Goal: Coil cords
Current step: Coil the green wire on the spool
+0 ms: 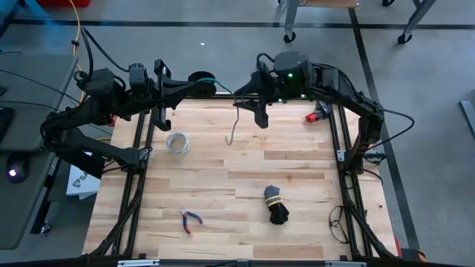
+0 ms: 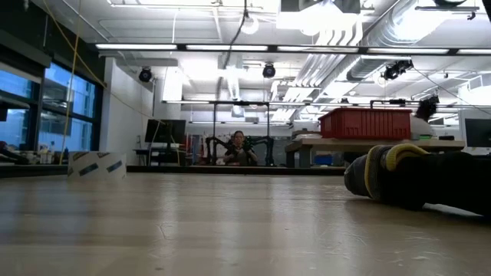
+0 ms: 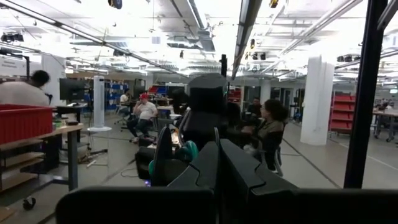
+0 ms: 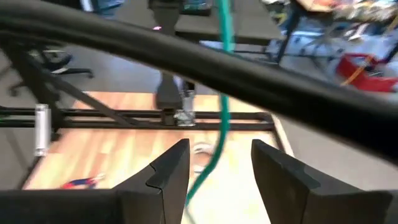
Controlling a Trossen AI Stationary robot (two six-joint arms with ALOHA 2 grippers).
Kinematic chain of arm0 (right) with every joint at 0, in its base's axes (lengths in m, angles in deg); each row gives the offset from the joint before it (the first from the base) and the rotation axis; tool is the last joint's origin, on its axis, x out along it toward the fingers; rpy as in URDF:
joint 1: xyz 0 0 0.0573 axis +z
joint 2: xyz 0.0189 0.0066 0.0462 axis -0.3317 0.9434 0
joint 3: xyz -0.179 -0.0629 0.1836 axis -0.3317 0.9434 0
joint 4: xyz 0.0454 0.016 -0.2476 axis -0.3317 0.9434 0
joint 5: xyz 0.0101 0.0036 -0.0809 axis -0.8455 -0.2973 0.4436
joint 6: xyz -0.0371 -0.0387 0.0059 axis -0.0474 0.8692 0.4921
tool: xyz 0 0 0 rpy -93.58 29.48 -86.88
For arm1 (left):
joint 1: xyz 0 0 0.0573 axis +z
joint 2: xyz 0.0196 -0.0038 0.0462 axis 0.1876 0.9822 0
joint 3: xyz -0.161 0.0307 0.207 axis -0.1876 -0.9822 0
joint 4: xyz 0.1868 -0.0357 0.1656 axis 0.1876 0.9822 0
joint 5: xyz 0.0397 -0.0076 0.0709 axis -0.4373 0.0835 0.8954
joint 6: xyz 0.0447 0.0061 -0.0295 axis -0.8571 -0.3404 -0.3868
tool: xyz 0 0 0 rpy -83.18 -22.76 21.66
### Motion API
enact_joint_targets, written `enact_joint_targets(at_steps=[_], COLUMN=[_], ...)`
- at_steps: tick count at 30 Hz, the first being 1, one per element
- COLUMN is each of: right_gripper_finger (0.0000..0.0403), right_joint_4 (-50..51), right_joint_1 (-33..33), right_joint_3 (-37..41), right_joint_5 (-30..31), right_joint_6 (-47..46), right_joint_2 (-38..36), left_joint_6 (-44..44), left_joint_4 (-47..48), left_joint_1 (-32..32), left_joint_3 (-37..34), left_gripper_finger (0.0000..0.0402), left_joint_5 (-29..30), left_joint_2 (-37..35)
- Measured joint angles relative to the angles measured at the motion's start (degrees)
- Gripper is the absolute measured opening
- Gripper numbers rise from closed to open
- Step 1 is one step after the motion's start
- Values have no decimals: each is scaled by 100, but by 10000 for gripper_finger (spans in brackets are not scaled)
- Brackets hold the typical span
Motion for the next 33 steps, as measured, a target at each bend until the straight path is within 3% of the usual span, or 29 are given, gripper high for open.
enact_joint_targets(at_steps=[21, 33], right_gripper_finger=[158, 9], right_joint_4=[24, 62], right_joint_1=[-110, -104], right_joint_3=[-9, -9], right_joint_5=[9, 47], right_joint_6=[-437, -334], right_joint_2=[199, 174], left_joint_6=[-225, -223], left_joint_4=[-18, -22], left_joint_1=[2, 2], left_joint_3=[0, 0], left_gripper_finger=[0, 0], left_joint_5=[18, 48], left_joint_2=[0, 0])
